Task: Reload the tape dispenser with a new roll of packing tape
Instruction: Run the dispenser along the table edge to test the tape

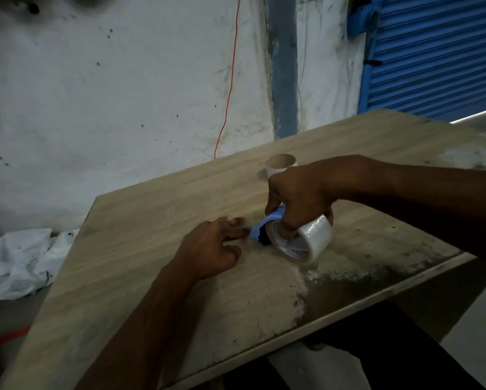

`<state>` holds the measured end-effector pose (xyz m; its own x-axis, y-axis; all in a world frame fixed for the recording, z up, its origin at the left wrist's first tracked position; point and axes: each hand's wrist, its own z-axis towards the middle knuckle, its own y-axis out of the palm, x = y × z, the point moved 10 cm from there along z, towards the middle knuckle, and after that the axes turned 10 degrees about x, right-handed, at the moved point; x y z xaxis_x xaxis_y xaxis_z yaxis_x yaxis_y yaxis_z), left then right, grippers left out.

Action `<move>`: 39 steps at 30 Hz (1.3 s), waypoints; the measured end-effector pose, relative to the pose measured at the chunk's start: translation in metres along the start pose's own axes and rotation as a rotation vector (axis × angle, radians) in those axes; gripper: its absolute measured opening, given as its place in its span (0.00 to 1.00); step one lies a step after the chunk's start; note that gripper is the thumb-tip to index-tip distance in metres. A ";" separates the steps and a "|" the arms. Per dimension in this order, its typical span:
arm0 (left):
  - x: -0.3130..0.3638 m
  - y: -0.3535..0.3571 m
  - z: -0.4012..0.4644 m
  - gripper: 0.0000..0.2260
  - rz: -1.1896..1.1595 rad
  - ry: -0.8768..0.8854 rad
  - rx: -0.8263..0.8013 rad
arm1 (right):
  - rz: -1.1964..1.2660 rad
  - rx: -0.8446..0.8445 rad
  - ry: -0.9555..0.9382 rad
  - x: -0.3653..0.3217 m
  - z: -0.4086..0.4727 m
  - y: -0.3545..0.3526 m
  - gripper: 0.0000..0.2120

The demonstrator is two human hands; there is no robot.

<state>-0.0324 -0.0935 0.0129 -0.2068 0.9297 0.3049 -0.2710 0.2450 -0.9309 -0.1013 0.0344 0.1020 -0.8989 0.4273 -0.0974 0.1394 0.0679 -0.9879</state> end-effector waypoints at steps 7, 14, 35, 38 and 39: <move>0.007 -0.002 -0.001 0.30 0.058 -0.019 -0.019 | -0.024 0.026 0.011 0.006 -0.046 0.009 0.24; 0.022 -0.002 -0.002 0.36 -0.205 0.028 0.041 | 0.093 0.258 0.055 0.014 -0.056 0.002 0.23; 0.044 0.021 -0.008 0.29 -0.139 0.047 -0.126 | 0.069 0.488 0.025 0.008 -0.085 -0.003 0.20; 0.045 0.020 -0.009 0.28 -0.129 0.051 -0.126 | 0.125 0.340 0.061 0.011 -0.078 0.000 0.25; 0.044 0.020 -0.009 0.28 -0.138 0.048 -0.117 | 0.127 0.322 0.066 0.009 -0.077 0.002 0.26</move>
<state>-0.0380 -0.0451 0.0062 -0.1292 0.8962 0.4244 -0.1821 0.3992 -0.8986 -0.0772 0.1075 0.1087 -0.8523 0.4725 -0.2242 0.1004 -0.2729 -0.9568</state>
